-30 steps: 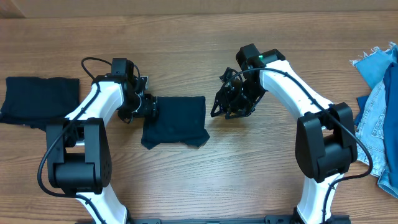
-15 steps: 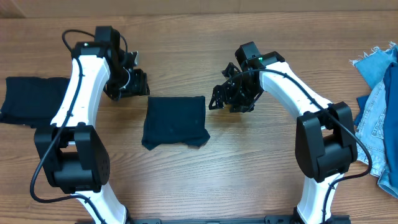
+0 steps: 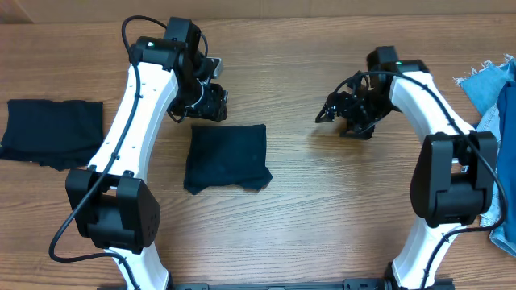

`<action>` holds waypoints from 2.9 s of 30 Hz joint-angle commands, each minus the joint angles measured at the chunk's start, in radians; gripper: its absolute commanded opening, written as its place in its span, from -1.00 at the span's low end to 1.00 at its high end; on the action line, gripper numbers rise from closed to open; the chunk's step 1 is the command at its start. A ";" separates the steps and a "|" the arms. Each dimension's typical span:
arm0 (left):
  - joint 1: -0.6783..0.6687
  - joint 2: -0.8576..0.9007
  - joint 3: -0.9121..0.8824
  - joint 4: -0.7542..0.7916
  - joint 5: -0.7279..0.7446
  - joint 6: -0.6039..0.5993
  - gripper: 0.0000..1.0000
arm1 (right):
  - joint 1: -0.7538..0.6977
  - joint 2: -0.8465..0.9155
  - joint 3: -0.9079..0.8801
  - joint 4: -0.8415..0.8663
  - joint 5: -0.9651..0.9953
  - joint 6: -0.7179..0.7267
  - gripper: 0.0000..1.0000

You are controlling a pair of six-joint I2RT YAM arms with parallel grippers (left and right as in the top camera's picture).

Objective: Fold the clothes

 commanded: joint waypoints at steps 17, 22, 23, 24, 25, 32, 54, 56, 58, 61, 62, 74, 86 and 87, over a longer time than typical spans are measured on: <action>0.054 0.300 -0.025 0.338 -0.018 0.290 -0.31 | 0.241 -0.003 -0.003 -0.230 -0.291 -0.387 -0.28; 0.050 0.381 -0.025 0.227 -0.050 0.290 -0.92 | 0.359 -0.001 -0.004 -0.162 -0.166 -0.256 -0.52; 0.053 0.381 -0.025 0.204 -0.066 0.289 -0.92 | 0.370 -0.001 -0.004 -0.150 -0.144 -0.234 -0.54; 0.055 0.381 -0.025 0.180 -0.082 0.282 -0.92 | 0.380 -0.001 -0.004 -0.132 -0.127 -0.207 -0.56; 0.057 0.381 -0.025 0.143 -0.101 0.274 -0.92 | 0.386 -0.001 -0.004 -0.105 -0.120 -0.170 -0.58; 0.068 0.381 -0.025 -0.142 -0.028 0.180 -0.92 | 0.386 0.037 -0.010 -0.009 -0.078 -0.025 -0.63; 0.040 0.381 -0.024 -0.076 0.080 0.282 -0.92 | 0.478 0.037 -0.196 0.089 -0.183 0.029 -0.92; 0.040 0.381 -0.024 -0.087 0.080 0.282 -0.92 | 0.464 0.037 -0.196 0.208 -0.159 0.076 -0.92; 0.040 0.381 -0.024 -0.114 0.079 0.282 -0.92 | 0.421 0.037 -0.193 0.317 -0.103 0.105 -0.92; 0.040 0.381 -0.024 -0.128 0.079 0.277 -0.92 | 0.343 0.037 -0.192 0.549 -0.066 0.076 -0.92; 0.040 0.381 -0.024 -0.128 0.079 0.273 -0.91 | 0.332 0.037 -0.191 0.586 -0.066 0.046 -0.92; 0.117 0.343 -0.015 0.060 -0.021 0.086 -0.59 | 0.108 0.030 0.050 0.238 -0.075 -0.138 0.01; 0.120 0.322 -0.025 0.145 0.402 0.306 0.61 | 0.080 -0.003 0.058 0.081 -0.082 -0.228 0.27; 0.120 0.322 -0.029 0.147 0.402 0.306 0.62 | 0.080 -0.003 0.058 0.079 -0.082 -0.228 0.26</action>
